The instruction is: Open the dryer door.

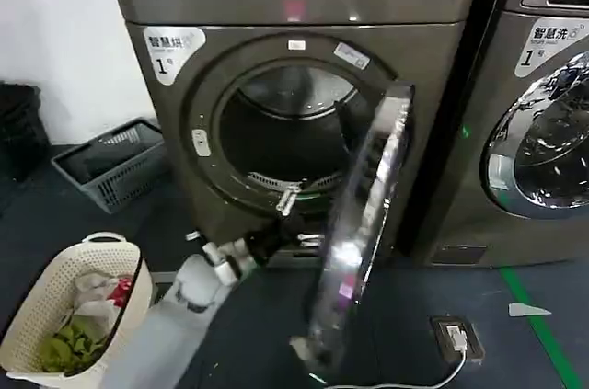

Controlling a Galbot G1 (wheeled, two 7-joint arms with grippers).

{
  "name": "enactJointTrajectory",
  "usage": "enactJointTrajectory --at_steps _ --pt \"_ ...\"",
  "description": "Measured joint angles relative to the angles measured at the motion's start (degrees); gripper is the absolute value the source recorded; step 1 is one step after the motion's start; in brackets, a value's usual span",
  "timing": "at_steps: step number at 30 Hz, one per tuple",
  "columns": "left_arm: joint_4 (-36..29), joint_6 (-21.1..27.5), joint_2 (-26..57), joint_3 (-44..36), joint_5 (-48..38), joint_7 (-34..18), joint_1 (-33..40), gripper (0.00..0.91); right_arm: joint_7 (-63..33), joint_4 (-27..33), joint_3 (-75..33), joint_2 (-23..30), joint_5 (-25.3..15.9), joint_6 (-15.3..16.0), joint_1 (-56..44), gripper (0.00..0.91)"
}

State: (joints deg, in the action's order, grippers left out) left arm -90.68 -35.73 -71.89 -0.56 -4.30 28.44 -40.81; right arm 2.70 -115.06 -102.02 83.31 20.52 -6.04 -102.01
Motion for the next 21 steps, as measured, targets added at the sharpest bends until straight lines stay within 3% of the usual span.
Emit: enactJointTrajectory --at_steps 9,21 --pt "5.99 0.50 -4.99 -6.87 -1.86 -0.20 5.31 0.907 -4.34 2.79 -6.10 3.04 -0.42 0.18 -0.94 0.907" --pt "13.87 0.32 -11.75 -14.35 -1.64 -0.24 12.18 0.907 -6.28 1.67 -10.28 6.57 -0.40 1.33 -0.34 0.907"
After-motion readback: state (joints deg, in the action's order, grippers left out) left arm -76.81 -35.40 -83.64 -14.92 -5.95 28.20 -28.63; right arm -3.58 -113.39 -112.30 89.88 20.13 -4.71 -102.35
